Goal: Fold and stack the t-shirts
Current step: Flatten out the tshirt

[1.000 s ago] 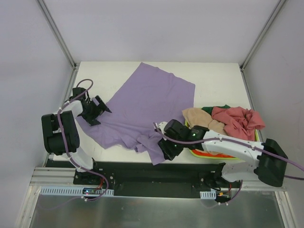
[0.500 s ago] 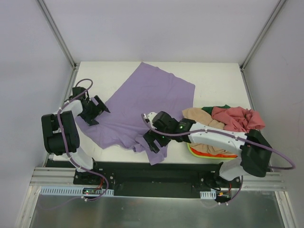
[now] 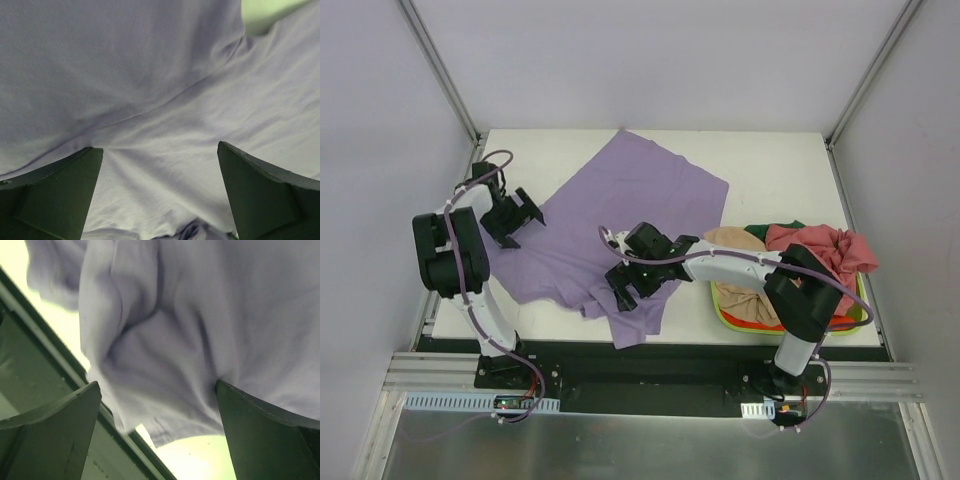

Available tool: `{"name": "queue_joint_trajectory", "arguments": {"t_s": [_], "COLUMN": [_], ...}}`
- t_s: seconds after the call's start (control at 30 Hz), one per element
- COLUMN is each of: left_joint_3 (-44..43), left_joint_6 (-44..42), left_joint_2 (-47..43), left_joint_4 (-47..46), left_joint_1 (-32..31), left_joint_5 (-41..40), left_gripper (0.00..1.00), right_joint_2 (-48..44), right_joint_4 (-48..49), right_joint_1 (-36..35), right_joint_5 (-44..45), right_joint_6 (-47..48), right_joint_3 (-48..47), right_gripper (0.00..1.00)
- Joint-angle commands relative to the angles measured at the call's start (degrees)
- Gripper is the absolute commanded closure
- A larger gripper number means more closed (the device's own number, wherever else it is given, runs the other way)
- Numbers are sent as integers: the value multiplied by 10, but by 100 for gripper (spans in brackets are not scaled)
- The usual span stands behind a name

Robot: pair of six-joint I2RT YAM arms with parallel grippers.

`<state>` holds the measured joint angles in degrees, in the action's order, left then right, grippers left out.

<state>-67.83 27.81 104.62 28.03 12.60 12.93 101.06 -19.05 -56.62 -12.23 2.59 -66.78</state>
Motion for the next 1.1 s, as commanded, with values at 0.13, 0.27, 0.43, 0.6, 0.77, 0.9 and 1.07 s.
{"name": "queue_joint_trajectory", "arguments": {"t_s": [0.13, 0.27, 0.43, 0.6, 0.77, 0.9, 1.07], "left_joint_3": [-242, -375, -554, -632, -533, -386, -115], "left_joint_6": [-37, -41, -53, -59, -87, -53, 0], "left_joint_2": [181, 274, 374, 370, 216, 80, -81], "left_joint_4": [21, 26, 27, 29, 34, 42, 28], "left_joint_1": [11, 6, -16, -35, -55, -59, -75], "left_joint_5": [65, 133, 166, 192, 83, 32, 43], "left_gripper": [1, 1, 1, 1, 1, 1, 1], "right_joint_2": [14, 52, 71, 36, -30, -27, 40], "right_joint_4": [45, 44, 43, 22, 25, 22, 9], "right_joint_1": [-14, -26, -31, -18, 56, 146, 203], "right_joint_5": [-148, -190, -201, -87, -6, 0, 19], "right_joint_6": [18, 21, 29, 37, -7, -51, -54], "right_joint_3": [32, -10, -85, -99, -58, -59, -125], "right_gripper": [0, 1, 1, 0, 4, 4, 4]}}
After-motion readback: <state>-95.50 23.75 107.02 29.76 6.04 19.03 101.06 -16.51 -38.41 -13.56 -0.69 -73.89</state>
